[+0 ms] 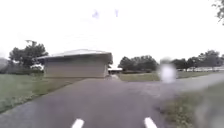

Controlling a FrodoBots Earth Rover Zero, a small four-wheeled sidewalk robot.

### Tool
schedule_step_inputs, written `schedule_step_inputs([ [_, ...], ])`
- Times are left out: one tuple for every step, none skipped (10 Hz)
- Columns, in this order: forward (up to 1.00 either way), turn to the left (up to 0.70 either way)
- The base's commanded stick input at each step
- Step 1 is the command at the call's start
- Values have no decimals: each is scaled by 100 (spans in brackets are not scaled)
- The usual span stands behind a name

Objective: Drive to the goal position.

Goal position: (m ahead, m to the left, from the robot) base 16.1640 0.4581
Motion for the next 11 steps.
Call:
schedule_step_inputs([
  [85, 0],
  [85, 0],
  [85, 0],
  [85, 0],
  [85, 2],
  [85, 13],
  [85, 30],
  [85, 1],
  [85, 0],
  [85, 0],
  [85, 19],
])
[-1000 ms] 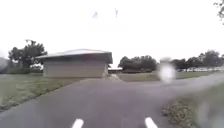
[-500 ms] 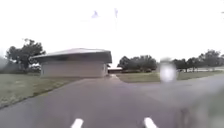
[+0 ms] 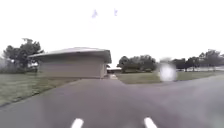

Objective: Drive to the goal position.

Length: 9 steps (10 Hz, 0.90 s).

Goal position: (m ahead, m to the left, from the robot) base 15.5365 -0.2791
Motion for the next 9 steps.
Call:
schedule_step_inputs([
  [85, 27],
  [85, 0],
  [85, 0],
  [85, 0],
  [85, 0],
  [85, 0],
  [85, 0],
  [85, 0],
  [85, 0],
])
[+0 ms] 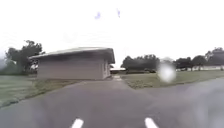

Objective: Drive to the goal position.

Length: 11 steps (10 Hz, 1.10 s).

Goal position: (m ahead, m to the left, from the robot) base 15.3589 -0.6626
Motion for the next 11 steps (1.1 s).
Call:
schedule_step_inputs([
  [85, 0],
  [85, 3],
  [85, 10],
  [85, 34],
  [85, 22],
  [85, 10],
  [85, 0],
  [85, 0],
  [85, 0],
  [85, 0],
  [85, 0],
])
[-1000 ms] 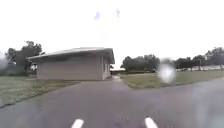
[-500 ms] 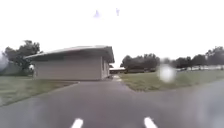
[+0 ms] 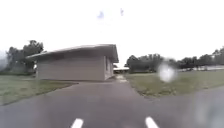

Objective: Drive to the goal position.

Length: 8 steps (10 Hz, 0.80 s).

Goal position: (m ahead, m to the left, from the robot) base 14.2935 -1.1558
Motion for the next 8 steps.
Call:
schedule_step_inputs([
  [85, 0],
  [85, 0],
  [85, 0],
  [85, 0],
  [85, 0],
  [85, 0],
  [85, 0],
  [85, 0],
])
